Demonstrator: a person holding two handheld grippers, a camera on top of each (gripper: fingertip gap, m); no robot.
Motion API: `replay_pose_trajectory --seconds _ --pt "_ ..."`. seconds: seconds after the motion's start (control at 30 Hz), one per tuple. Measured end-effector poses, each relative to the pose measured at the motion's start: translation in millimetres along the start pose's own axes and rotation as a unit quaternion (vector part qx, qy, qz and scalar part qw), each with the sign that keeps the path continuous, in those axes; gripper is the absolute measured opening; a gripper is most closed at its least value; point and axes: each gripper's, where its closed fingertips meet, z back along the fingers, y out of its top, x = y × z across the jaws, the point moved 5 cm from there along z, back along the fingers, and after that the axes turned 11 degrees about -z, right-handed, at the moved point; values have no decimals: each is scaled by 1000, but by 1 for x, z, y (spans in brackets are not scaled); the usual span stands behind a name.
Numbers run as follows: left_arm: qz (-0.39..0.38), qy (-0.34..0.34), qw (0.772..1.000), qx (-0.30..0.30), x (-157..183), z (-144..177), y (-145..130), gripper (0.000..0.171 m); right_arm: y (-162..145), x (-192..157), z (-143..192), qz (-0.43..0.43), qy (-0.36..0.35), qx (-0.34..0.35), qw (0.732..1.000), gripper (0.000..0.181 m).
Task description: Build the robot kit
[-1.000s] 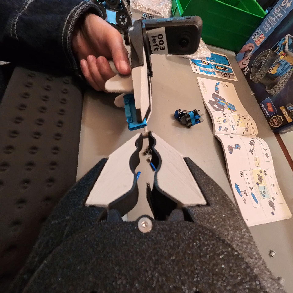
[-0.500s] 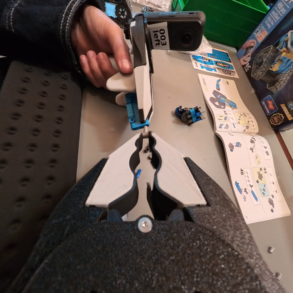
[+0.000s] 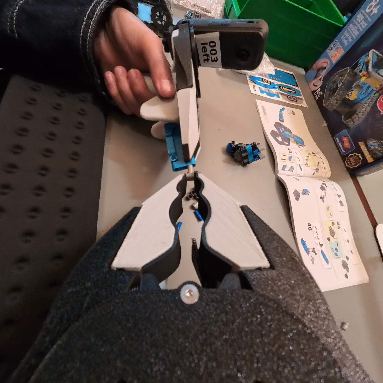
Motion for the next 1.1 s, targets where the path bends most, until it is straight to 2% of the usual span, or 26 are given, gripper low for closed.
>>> replay_pose_trajectory --seconds 0.23,0.4,0.67,0.8,0.97,1.1 --pt "-3 -2 1000 -7 1 -1 -2 5 -1 -1 -1 7 0 -2 1000 6" --pt "-11 7 1000 -15 1 -2 -3 5 2 -5 0 46 -15 -22 999 6" --pt "-1 -42 999 -12 9 -2 -3 5 4 -3 6 -17 60 43 997 7" --pt "1 -64 998 -17 13 -3 -4 5 5 -6 8 -15 73 49 996 6" --pt "8 -38 999 -19 7 -3 -5 5 2 -6 5 14 35 19 999 6" --pt "3 -2 1000 -28 1 -4 -6 5 -2 -8 0 65 -14 -35 997 6"
